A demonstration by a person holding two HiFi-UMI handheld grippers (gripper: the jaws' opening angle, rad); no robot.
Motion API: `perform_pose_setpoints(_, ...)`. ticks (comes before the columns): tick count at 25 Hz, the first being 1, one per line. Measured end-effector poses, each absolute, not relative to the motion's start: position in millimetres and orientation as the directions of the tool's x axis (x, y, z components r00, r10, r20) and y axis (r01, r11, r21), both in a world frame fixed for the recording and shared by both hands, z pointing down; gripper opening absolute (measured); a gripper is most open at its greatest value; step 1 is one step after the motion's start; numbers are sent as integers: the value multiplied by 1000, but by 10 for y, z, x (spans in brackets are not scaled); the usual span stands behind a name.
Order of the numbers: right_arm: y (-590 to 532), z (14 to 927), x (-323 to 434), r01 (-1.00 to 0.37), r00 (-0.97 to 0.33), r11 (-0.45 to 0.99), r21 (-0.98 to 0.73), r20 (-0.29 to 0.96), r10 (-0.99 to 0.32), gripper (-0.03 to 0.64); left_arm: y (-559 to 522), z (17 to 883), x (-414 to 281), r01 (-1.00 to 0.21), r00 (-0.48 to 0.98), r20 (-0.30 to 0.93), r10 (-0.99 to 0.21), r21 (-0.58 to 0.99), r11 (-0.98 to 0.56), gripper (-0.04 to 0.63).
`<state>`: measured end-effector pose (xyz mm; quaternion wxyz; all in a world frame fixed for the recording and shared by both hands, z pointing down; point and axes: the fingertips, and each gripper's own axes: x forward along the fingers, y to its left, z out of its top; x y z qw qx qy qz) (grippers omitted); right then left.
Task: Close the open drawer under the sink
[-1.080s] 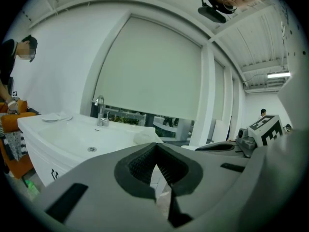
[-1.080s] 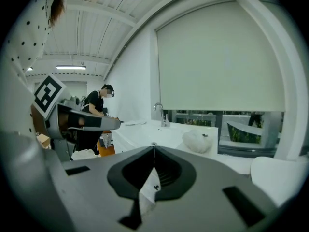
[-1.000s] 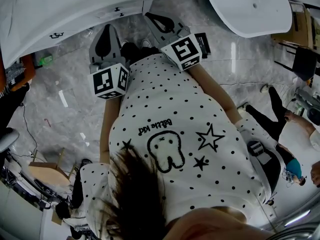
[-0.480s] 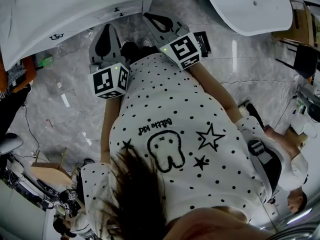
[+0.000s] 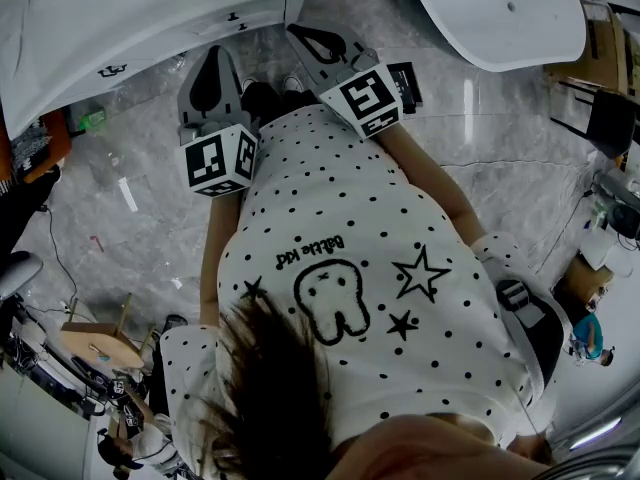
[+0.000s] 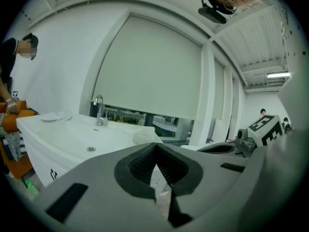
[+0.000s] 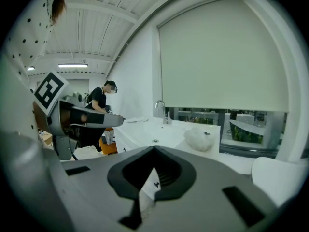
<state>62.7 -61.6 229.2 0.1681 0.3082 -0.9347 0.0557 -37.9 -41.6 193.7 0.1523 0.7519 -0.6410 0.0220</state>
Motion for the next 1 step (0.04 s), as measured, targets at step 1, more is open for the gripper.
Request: perform_pose_setpoints(1, -614, 2277, 633, -594, -754, 804, 0, 349, -557, 15, -413, 1921, -372, -971, 177, 228, -958, 200, -131, 5)
